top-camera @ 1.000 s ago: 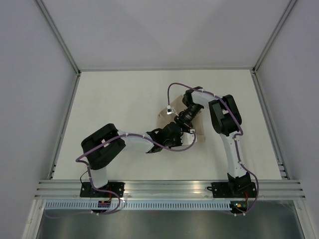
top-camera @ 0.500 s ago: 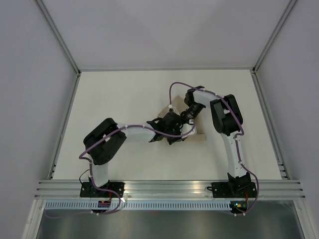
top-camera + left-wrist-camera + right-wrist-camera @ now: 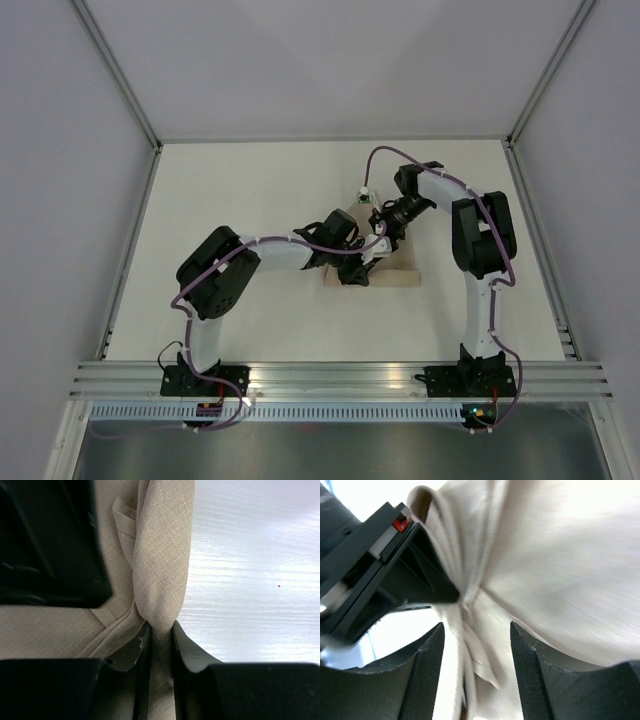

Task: Fold the napkin, place the utensils inside, and roll it up
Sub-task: Roll the napkin with the utensil

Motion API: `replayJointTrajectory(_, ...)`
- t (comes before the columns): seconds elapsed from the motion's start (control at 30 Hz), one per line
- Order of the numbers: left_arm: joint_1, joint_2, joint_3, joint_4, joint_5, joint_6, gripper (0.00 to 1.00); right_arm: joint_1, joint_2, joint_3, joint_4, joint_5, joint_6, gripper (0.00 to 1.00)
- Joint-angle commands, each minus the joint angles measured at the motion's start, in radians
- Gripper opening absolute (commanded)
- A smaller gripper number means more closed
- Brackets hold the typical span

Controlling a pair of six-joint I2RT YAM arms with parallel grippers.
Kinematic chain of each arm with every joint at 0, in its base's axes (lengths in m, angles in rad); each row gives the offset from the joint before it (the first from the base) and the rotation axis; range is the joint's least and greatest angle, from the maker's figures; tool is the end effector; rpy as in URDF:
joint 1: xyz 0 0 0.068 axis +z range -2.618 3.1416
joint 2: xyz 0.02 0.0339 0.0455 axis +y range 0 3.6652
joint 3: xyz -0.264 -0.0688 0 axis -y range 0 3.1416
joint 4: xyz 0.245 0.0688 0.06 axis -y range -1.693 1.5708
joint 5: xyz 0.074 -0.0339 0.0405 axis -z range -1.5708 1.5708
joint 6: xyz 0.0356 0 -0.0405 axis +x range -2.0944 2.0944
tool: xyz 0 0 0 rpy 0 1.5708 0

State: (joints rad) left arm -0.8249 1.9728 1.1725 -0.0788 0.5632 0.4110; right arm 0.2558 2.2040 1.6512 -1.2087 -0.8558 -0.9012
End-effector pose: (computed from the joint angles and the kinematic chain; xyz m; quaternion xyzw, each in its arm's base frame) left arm 0.2598 -0.3092 0.1423 0.6004 0.6820 -0.3228 0.2650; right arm 0.3780 0.1267 0.1532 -0.4621 0.7799 0.4192 0.0488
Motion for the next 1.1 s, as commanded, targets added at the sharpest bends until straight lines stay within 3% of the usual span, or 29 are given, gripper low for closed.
replayJointTrajectory(0.0, 0.013, 0.093, -0.013, -0.196, 0.147, -0.063, 0.02, -0.036, -0.107, -0.033, 0.155, -0.025, 0.086, 0.61)
replayJointTrajectory(0.27, 0.078, 0.185, 0.076, -0.285, 0.265, -0.097, 0.02, -0.098, -0.360, -0.255, 0.426, 0.000, 0.127, 0.61)
replayJointTrajectory(0.5, 0.113, 0.239, 0.179, -0.390, 0.320, -0.118, 0.02, -0.069, -0.636, -0.621, 0.693, 0.105, 0.084, 0.61)
replayJointTrajectory(0.77, 0.115, 0.301, 0.283, -0.480, 0.351, -0.144, 0.02, 0.154, -0.840, -0.907, 0.943, 0.354, 0.077, 0.61)
replayJointTrajectory(1.07, 0.115, 0.334, 0.315, -0.492, 0.359, -0.163, 0.02, 0.296, -0.820, -0.975, 1.032, 0.498, 0.087, 0.62)
